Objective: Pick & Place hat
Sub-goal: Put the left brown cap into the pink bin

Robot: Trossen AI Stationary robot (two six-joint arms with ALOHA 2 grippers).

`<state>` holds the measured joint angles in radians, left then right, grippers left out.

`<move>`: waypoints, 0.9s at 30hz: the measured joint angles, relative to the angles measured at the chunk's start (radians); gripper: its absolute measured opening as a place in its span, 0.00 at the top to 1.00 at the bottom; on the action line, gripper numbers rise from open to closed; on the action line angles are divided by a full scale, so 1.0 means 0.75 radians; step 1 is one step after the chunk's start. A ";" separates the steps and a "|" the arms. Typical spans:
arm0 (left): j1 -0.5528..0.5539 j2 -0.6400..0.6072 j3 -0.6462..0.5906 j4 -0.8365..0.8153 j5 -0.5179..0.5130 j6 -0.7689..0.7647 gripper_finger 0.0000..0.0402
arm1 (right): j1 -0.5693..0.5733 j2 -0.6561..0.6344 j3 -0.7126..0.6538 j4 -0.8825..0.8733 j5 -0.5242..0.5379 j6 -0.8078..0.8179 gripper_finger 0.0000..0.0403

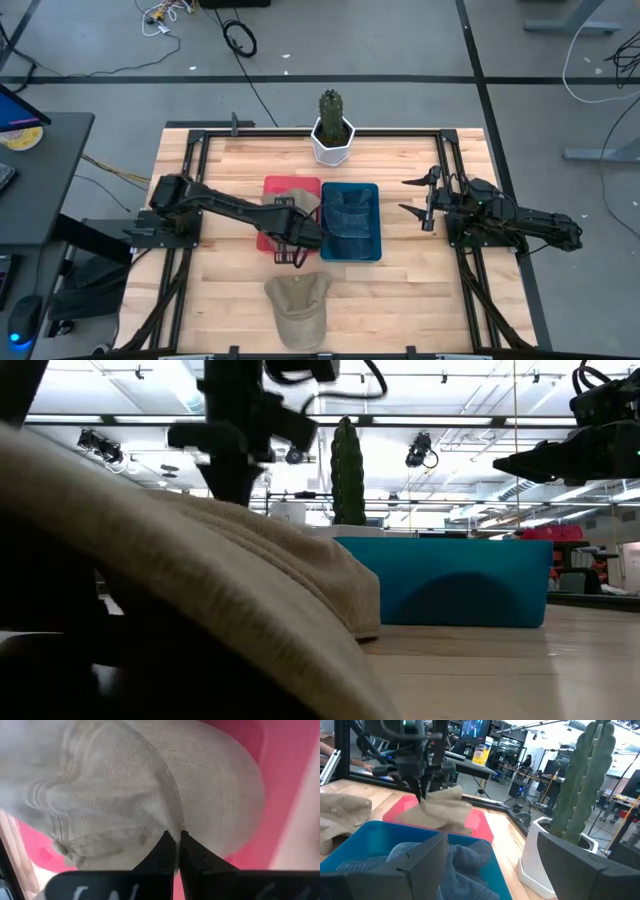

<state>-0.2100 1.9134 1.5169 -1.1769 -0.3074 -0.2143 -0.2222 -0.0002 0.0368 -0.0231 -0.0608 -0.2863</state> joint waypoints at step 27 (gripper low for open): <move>0.057 0.098 0.127 -0.181 0.105 -0.061 0.68 | 0.000 0.000 0.000 0.001 0.000 0.000 0.23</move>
<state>-0.1674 1.9873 1.6123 -1.3122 -0.2284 -0.2603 -0.2222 -0.0002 0.0368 -0.0227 -0.0608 -0.2863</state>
